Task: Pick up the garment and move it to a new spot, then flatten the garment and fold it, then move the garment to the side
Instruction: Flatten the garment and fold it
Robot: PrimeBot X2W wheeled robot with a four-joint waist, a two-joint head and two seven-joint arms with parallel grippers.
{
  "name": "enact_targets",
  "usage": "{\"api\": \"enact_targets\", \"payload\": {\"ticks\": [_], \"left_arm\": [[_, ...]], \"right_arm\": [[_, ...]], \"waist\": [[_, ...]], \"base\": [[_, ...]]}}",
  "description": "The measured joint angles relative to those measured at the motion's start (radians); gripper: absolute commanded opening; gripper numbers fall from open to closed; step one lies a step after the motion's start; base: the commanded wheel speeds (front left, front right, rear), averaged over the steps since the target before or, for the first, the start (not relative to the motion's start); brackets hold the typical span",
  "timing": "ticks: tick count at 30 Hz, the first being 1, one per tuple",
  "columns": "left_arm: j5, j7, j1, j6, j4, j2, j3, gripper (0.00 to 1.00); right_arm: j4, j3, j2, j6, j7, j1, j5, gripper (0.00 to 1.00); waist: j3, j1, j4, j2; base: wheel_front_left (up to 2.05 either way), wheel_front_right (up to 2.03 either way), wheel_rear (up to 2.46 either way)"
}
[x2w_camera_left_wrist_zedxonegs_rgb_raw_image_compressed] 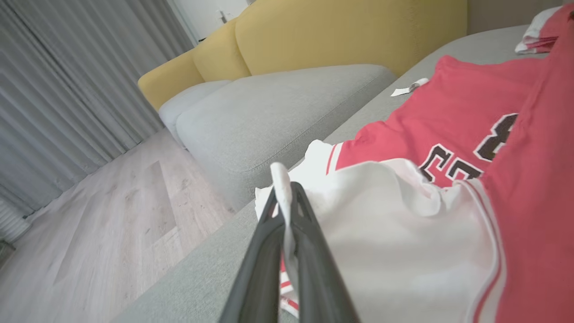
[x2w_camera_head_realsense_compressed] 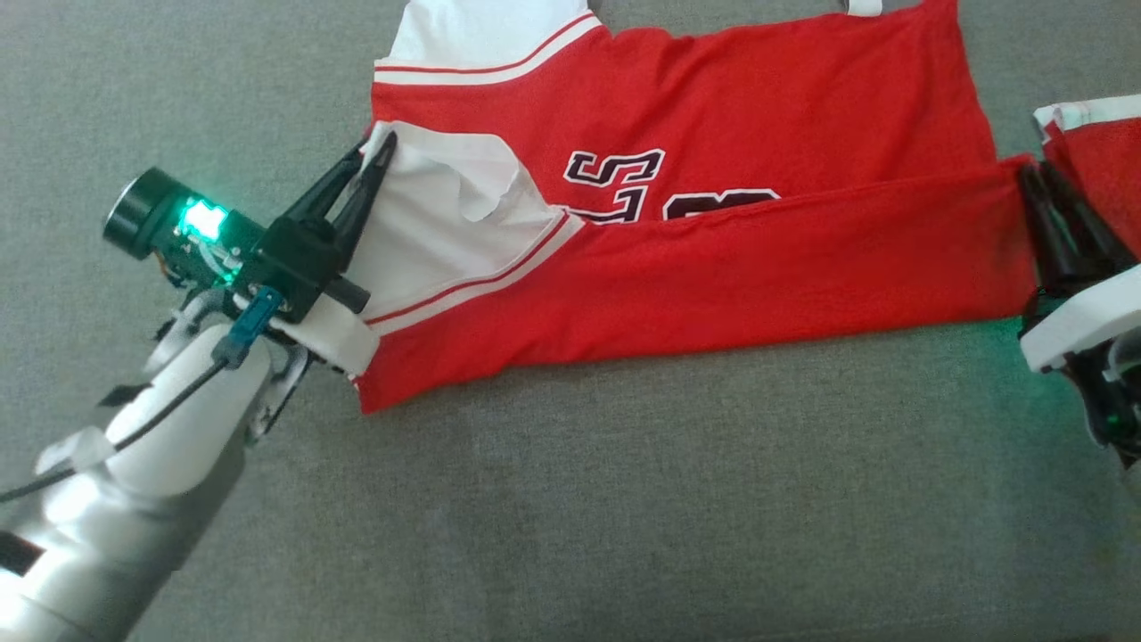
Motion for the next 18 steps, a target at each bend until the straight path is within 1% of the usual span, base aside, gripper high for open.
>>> {"api": "enact_targets", "payload": {"ticks": [1, 3, 5, 10, 12, 14, 16, 18], "left_arm": [[-0.010, -0.004, 0.003, 0.017, 0.013, -0.012, 0.006, 1.00], [-0.041, -0.012, 0.024, 0.048, 0.021, -0.033, 0.027, 1.00], [-0.098, -0.016, 0.076, 0.084, 0.017, -0.057, 0.066, 1.00], [-0.204, -0.022, 0.301, 0.168, -0.015, -0.103, 0.098, 1.00], [-0.246, -0.022, 0.390, 0.210, -0.031, -0.120, 0.118, 1.00], [-0.285, -0.022, 0.458, 0.244, -0.044, -0.135, 0.141, 1.00], [-0.312, -0.014, 0.500, 0.264, -0.043, -0.145, 0.146, 1.00], [-0.336, -0.002, 0.523, 0.270, -0.033, -0.150, 0.154, 1.00]], "right_arm": [[0.012, 0.004, 0.005, 0.000, -0.009, -0.002, 0.001, 1.00], [0.028, 0.018, 0.016, 0.000, -0.026, -0.002, 0.005, 1.00], [0.035, 0.024, 0.028, 0.000, -0.043, 0.002, 0.022, 1.00], [0.044, 0.017, 0.044, 0.000, -0.067, 0.043, 0.060, 1.00], [0.049, 0.009, 0.052, 0.000, -0.072, 0.069, 0.071, 1.00], [0.054, 0.003, 0.060, 0.000, -0.075, 0.094, 0.079, 1.00], [0.056, -0.003, 0.065, 0.000, -0.078, 0.115, 0.081, 1.00], [0.056, -0.005, 0.069, 0.000, -0.078, 0.125, 0.081, 1.00]], "waist": [[-0.003, -0.0001, 0.000, 0.0000], [-0.014, -0.0001, -0.001, 0.0000], [-0.029, -0.0003, -0.003, 0.0000], [-0.069, -0.0004, -0.007, 0.0000], [-0.083, -0.0004, -0.012, 0.0000], [-0.096, -0.0004, -0.017, 0.0000], [-0.107, -0.0005, -0.021, 0.0000], [-0.114, -0.0004, -0.027, 0.0000]], "base": [[0.00, 0.00, 0.00], [0.00, 0.00, 0.00], [0.00, 0.00, 0.00], [0.00, 0.00, 0.00], [0.00, 0.00, 0.00], [0.00, 0.00, 0.00], [0.00, 0.00, 0.00], [0.00, 0.00, 0.00]]}}
